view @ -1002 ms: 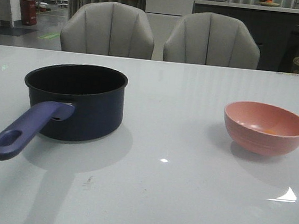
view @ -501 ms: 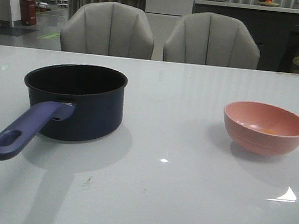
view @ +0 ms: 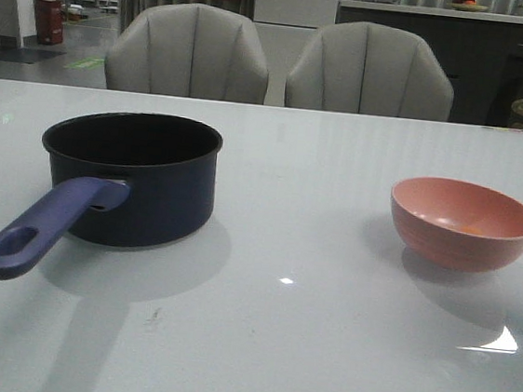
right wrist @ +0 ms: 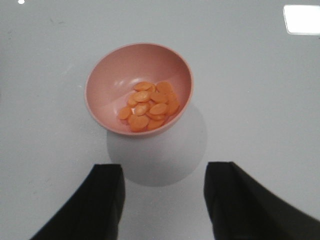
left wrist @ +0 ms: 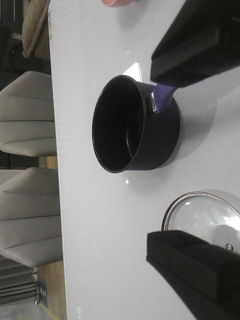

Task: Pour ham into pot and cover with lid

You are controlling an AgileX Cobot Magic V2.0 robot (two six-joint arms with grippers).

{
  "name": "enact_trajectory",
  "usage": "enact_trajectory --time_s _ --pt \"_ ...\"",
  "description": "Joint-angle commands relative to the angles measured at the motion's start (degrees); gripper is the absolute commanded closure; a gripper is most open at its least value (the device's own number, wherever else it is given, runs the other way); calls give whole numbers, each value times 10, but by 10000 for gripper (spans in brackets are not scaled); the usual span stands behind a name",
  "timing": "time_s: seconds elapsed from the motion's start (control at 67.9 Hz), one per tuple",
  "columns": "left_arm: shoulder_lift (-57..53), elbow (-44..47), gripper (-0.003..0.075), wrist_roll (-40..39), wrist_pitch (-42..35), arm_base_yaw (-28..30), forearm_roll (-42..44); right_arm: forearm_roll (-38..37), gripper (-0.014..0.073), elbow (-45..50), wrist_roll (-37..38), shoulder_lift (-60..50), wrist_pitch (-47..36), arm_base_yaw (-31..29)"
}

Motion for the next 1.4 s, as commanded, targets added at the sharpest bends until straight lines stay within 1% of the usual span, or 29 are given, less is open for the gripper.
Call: enact_trajectory --time_s 0.0,0.133,0.368,0.545,0.737,0.796,0.84,0.899,0.928,0.972,1.002,1.061,1.238,1.385 --pt "4 -15 105 -1 -42 -4 -2 0 118 -79 0 76 -10 -15" --pt "4 -15 105 -1 -42 -4 -2 4 118 -151 0 183 24 -31" --pt "4 -15 105 -1 -42 -4 -2 43 118 -234 -2 339 48 -61" --pt "4 -15 105 -1 -42 -4 -2 44 118 -280 -3 426 50 -64" --pt "4 -15 105 -1 -42 -4 -2 44 120 -319 -11 489 50 -64" --pt "4 -15 105 -1 -42 -4 -2 45 145 -332 -23 508 52 -64" --pt "4 -15 105 -1 -42 -4 -2 46 190 -341 -37 517 57 -64" --pt "4 -15 105 -1 -42 -4 -2 55 285 -350 -43 522 65 -63" --pt "4 -15 105 -1 -42 -4 -2 61 356 -353 -46 522 71 -62" --pt "4 -15 105 -1 -42 -4 -2 74 440 -357 -46 520 81 -59" --pt "4 -15 105 -1 -42 -4 -2 78 475 -362 -46 518 89 -57" --pt "4 -15 105 -1 -42 -4 -2 84 442 -376 -46 512 105 -48" --pt "4 -15 105 -1 -42 -4 -2 84 446 -423 -83 489 145 -7" --pt "4 -15 105 -1 -42 -4 -2 85 446 -467 -84 473 155 34"
